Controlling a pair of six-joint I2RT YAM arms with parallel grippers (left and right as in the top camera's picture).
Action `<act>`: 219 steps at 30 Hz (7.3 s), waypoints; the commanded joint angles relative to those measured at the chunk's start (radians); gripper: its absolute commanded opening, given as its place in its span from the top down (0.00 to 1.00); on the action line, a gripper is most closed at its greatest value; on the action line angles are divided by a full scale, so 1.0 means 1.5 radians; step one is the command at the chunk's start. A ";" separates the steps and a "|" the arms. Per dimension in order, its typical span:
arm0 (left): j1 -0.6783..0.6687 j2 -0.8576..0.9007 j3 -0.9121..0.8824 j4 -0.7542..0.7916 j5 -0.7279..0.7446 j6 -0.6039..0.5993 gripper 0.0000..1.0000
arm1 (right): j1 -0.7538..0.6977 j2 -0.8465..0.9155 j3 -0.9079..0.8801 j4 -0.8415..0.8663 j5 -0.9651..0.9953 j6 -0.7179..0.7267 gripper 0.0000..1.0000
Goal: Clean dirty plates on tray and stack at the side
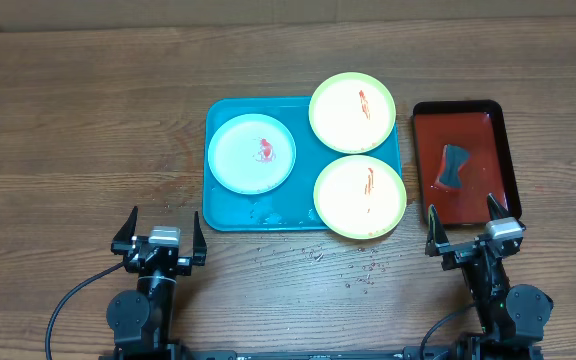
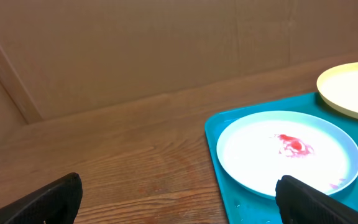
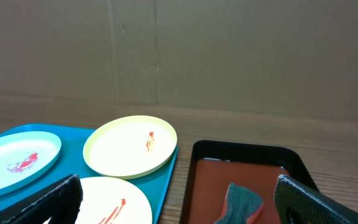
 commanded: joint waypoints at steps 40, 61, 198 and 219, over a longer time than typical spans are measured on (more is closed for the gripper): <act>0.001 -0.007 -0.004 0.001 -0.002 0.012 0.00 | 0.006 -0.007 -0.007 0.010 0.006 -0.002 0.00; 0.001 -0.007 0.027 0.027 0.001 0.005 0.00 | 0.006 -0.002 0.068 0.002 0.006 0.000 0.00; -0.175 1.402 0.997 -0.505 -0.045 -0.255 0.73 | 0.006 0.894 0.785 -0.602 -0.044 0.038 0.11; -0.175 1.402 0.997 -0.495 -0.045 -0.303 0.96 | 0.005 1.051 0.907 -0.602 0.102 0.211 0.71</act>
